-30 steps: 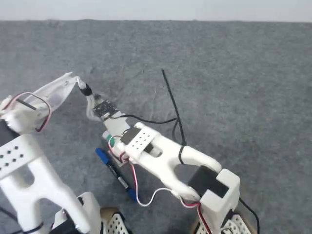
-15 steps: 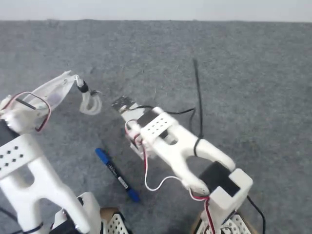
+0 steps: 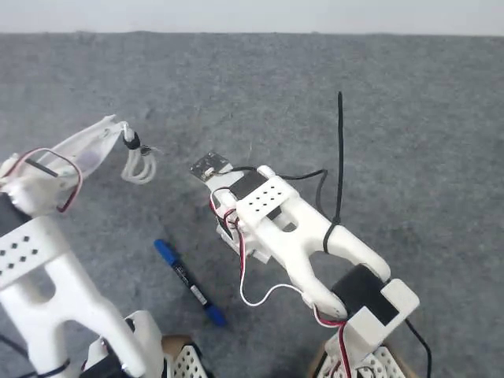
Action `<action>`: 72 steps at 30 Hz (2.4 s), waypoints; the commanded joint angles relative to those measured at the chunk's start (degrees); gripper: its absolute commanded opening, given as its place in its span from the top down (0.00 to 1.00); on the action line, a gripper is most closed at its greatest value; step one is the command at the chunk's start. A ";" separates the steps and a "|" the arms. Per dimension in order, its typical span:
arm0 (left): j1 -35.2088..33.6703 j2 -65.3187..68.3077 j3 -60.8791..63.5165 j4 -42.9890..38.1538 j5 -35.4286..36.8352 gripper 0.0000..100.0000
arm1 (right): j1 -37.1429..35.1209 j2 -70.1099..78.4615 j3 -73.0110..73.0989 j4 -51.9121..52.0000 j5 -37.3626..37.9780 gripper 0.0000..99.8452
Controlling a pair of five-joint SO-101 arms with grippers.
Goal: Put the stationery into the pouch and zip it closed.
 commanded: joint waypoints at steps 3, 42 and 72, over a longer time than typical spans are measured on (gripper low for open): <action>0.09 -0.79 -1.10 -2.02 0.53 0.99 | -2.59 -3.65 -1.85 -5.32 -2.99 0.83; 1.58 -0.79 -0.75 -2.02 0.53 0.99 | -3.38 -33.01 11.60 -6.46 -0.26 0.99; 32.26 13.19 -30.99 19.43 -7.21 0.99 | -3.12 -97.36 57.23 -60.26 -0.44 0.99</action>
